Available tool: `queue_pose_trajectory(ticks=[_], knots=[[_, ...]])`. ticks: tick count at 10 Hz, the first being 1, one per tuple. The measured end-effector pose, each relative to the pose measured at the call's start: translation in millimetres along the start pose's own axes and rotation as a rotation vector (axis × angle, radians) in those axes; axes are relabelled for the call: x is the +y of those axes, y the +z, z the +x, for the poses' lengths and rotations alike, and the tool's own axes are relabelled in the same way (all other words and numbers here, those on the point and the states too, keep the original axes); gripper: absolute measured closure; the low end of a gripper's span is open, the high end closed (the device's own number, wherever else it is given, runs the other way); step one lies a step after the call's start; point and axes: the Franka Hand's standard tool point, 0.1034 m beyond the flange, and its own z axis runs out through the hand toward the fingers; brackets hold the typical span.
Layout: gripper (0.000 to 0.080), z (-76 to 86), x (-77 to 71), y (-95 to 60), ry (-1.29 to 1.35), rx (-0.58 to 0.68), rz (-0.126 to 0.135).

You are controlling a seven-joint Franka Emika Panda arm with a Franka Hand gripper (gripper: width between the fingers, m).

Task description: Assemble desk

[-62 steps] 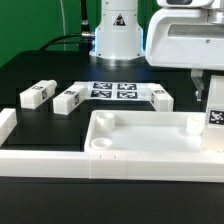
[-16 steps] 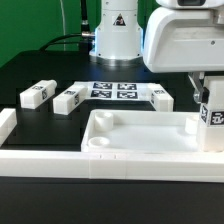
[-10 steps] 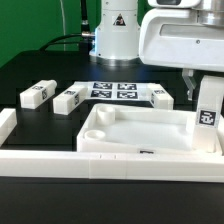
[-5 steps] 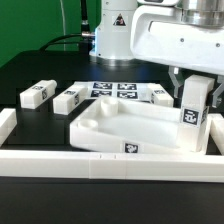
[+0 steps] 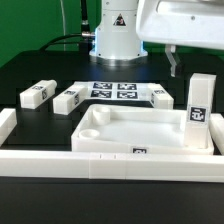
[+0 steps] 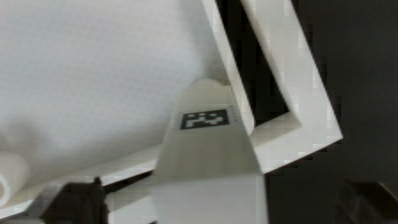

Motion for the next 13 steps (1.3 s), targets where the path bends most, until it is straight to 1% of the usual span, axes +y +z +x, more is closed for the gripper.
queue_pose_trajectory(ticks=[1,2,3,7,8,9,10,11,12,13], knots=[[0.0151,-1.6,1.9,-9.2,0.008,-0.006,0.002],[0.0151,-0.7,-3.7,-19.0,0.039,-0.033,-0.012],[0.0151,3.7,-6.4,-18.2,0.030,-0.017,-0.003],[0.0151,2.4,-5.4,-16.4,0.031,-0.020,-0.005],[0.0151,-0.2,-5.1,-15.5,0.002,-0.019,-0.009],[0.0151,-8.1,-3.3,-11.9,-0.108,-0.015,-0.006],[0.0151,-15.0,3.9,-5.9,-0.246,-0.003,0.000],[0.0151,-22.0,12.2,-3.2,-0.356,-0.016,-0.004],[0.0151,-25.5,18.8,-5.4,-0.443,-0.022,0.000],[0.0151,-29.5,31.2,-8.8,-0.464,-0.031,0.007]])
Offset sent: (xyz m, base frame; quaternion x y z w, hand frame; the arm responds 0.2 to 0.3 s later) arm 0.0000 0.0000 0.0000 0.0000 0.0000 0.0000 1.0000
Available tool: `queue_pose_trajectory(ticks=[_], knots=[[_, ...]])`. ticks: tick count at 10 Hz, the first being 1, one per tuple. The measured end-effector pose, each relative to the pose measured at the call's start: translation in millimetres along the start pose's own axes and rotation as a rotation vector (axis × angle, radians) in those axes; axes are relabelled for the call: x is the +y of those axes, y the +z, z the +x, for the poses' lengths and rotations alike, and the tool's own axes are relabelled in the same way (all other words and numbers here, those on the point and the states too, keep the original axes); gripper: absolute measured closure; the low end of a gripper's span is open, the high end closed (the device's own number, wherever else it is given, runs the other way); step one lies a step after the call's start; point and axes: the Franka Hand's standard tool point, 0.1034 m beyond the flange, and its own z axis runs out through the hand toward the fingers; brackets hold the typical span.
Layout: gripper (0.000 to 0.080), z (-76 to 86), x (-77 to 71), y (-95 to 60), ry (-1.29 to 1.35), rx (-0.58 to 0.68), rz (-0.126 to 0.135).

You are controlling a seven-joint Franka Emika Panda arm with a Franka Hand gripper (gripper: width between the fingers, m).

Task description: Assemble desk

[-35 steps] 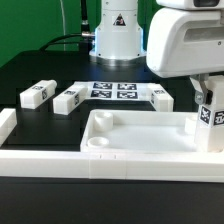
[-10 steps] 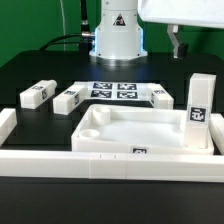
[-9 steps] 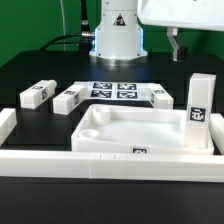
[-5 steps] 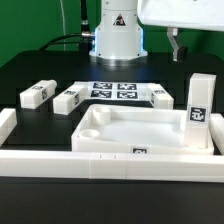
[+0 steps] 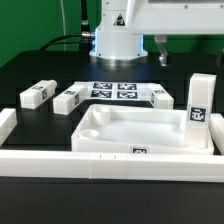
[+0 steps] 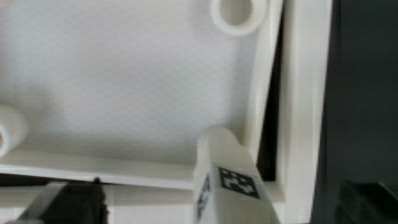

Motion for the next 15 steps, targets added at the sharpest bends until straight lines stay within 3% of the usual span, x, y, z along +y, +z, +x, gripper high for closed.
queue_pose_trajectory(ticks=[4,7,11,13,14,15], knots=[[0.0151,-5.3,1.3,4.9,-0.060,0.036,-0.002],[0.0151,-47.1,9.2,32.4,-0.147,0.044,-0.010],[0.0151,-51.4,10.1,37.1,-0.156,0.024,-0.012],[0.0151,-59.9,8.3,38.7,-0.150,-0.080,-0.009],[0.0151,-66.4,6.5,46.6,-0.145,-0.113,-0.012],[0.0151,-84.0,8.9,56.9,-0.143,-0.211,-0.015]])
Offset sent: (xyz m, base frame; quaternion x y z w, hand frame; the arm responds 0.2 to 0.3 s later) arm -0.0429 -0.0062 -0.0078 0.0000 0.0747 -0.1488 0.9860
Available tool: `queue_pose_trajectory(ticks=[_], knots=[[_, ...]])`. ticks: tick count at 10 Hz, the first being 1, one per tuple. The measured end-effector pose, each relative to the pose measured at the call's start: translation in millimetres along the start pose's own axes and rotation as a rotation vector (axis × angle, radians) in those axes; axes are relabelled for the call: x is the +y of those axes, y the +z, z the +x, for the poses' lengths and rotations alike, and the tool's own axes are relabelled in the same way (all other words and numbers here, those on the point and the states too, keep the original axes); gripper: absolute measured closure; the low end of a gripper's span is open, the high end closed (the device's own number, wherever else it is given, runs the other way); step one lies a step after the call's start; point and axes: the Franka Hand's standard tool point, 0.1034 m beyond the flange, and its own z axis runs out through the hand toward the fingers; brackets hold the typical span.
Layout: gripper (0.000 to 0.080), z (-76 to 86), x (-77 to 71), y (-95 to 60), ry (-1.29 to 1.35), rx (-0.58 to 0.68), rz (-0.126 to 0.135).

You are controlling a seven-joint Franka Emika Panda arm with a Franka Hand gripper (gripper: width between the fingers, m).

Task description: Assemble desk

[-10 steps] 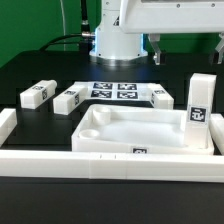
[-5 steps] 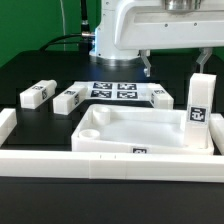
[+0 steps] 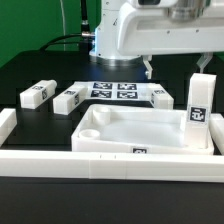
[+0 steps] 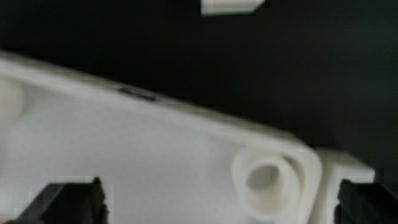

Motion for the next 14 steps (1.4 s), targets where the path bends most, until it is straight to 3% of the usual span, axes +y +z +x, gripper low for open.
queue_pose_trajectory(ticks=[2,6,10,14], knots=[[0.0151,-12.1,0.5,16.7,0.001,-0.110,0.002],[0.0151,-13.9,-0.6,20.1,0.004,-0.361,0.010],[0.0151,-33.4,-3.6,36.8,-0.058,-0.588,0.026],[0.0151,-31.2,-3.0,41.8,-0.076,-0.597,0.018]])
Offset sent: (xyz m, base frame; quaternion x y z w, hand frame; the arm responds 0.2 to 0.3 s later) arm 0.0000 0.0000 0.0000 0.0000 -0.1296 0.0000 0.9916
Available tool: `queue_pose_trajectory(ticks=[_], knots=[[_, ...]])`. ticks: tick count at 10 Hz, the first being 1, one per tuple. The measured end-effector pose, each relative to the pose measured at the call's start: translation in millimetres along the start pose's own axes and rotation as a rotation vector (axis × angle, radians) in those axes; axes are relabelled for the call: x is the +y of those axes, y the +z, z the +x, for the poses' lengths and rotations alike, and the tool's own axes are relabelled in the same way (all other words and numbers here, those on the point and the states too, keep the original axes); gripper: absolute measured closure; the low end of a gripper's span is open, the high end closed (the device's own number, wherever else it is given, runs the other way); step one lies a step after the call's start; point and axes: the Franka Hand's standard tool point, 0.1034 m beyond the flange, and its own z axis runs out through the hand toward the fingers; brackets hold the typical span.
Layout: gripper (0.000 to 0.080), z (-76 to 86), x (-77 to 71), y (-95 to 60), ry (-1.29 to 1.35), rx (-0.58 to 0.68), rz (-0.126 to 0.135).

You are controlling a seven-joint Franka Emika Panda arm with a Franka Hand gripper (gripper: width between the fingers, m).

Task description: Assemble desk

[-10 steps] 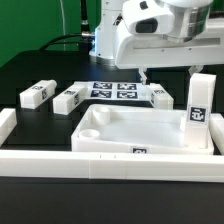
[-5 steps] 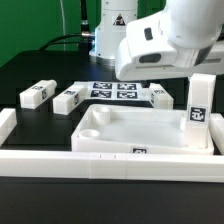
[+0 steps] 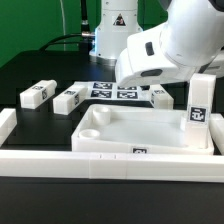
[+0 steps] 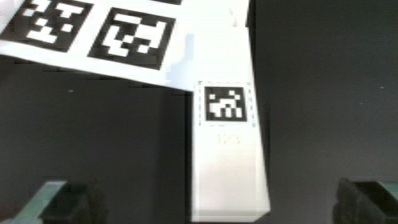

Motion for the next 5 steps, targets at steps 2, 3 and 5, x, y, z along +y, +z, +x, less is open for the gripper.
queue_pose_trajectory(ticks=[2,3,5], knots=[[0.0151,0.3,-0.1,8.6,0.001,-0.009,-0.006],[0.0151,-1.2,3.2,12.3,0.015,-0.018,-0.001],[0.0151,-1.3,3.4,12.6,0.015,-0.026,0.000]])
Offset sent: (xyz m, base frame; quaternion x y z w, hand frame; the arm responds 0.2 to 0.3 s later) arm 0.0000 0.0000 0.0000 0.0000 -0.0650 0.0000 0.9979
